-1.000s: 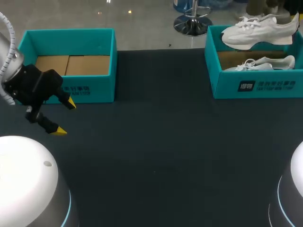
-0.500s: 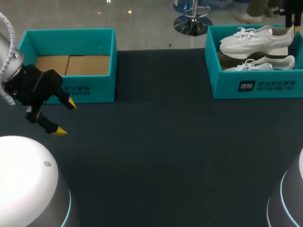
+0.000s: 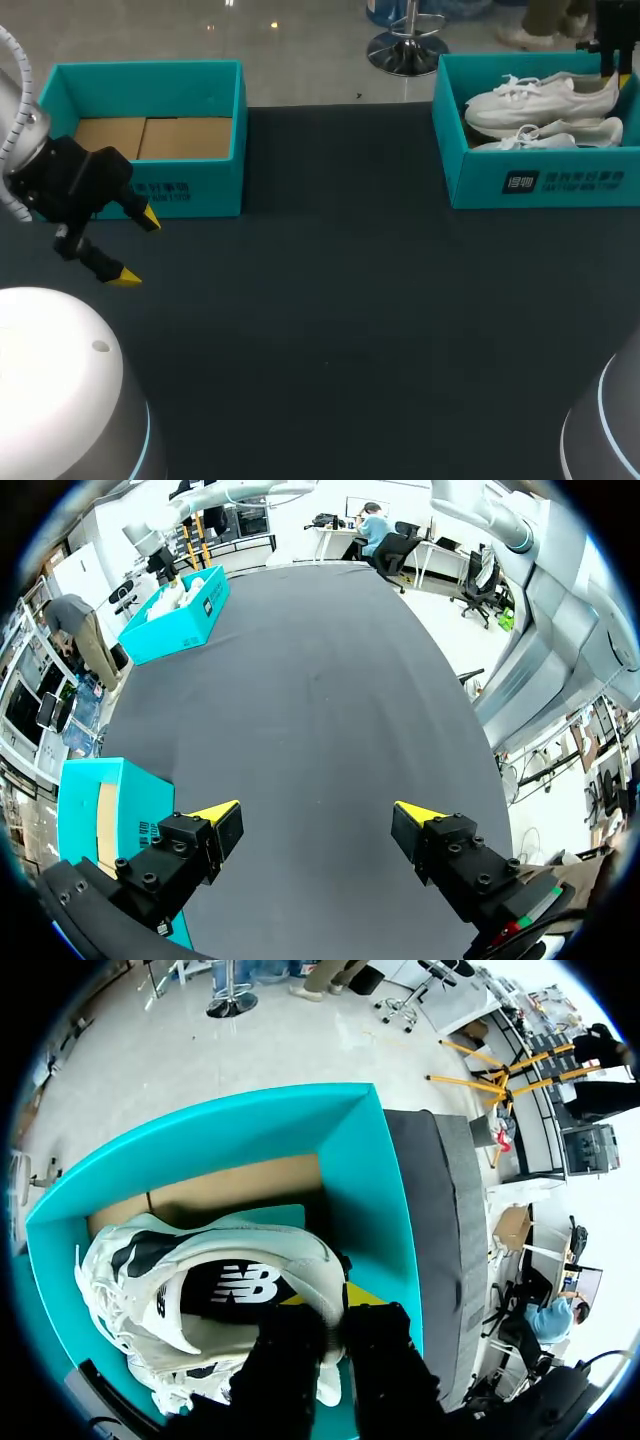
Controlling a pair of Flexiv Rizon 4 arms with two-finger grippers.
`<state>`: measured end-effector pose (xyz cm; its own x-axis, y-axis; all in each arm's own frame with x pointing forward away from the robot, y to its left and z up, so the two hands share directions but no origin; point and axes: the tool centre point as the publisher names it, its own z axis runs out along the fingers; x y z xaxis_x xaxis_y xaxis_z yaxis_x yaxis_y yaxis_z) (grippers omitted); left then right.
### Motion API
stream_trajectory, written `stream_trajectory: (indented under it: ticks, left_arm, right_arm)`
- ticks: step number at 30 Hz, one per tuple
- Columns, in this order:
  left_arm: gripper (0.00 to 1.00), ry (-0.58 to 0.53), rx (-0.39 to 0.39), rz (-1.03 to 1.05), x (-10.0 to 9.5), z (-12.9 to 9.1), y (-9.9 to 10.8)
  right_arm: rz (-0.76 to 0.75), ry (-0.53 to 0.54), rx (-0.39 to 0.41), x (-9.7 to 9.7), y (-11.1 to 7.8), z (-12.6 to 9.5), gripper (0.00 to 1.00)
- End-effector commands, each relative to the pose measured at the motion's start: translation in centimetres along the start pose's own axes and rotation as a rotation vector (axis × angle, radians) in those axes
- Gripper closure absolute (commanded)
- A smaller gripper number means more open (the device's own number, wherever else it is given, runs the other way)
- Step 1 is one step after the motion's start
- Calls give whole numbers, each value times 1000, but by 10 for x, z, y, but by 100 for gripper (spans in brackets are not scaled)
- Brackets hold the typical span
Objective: Take the shoe out of the shoebox, open the shoe tongue, remove and reinsert the insole, then place the shoe into the shoebox
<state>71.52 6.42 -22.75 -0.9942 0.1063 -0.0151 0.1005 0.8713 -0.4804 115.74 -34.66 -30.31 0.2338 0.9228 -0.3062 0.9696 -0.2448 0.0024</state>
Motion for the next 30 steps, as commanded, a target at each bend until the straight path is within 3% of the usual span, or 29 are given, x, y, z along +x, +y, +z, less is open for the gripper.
stream_trajectory:
  ticks: [1,3,4,5,6,10,11,16,18,26,30]
  left_arm:
    - [0,0,-3,0,0,0,0]
    - [0,0,-3,0,0,0,0]
    - [0,0,-3,0,0,0,0]
    - [0,0,-3,0,0,0,0]
    - [0,0,-3,0,0,0,0]
    - [0,0,-3,0,0,0,0]
    - [0,0,-3,0,0,0,0]
    - [0,0,-3,0,0,0,0]
    - [0,0,-3,0,0,0,0]
    - [0,0,-3,0,0,0,0]
    - [0,0,-3,0,0,0,0]
  right_arm:
    - [-1,-1,28,6,12,7,100]
    - [0,3,33,9,11,7,100]
    - [4,6,38,9,10,8,91]
    - [5,7,39,10,10,9,64]
    - [6,8,40,10,10,9,57]
    - [16,8,34,8,8,5,51]
    - [19,9,31,8,7,1,25]
    - [24,6,1,7,3,-18,17]
    - [28,15,-16,7,1,-28,0]
    - [-14,83,-92,20,-17,-81,0]
    - [-26,92,-92,24,-18,-85,0]
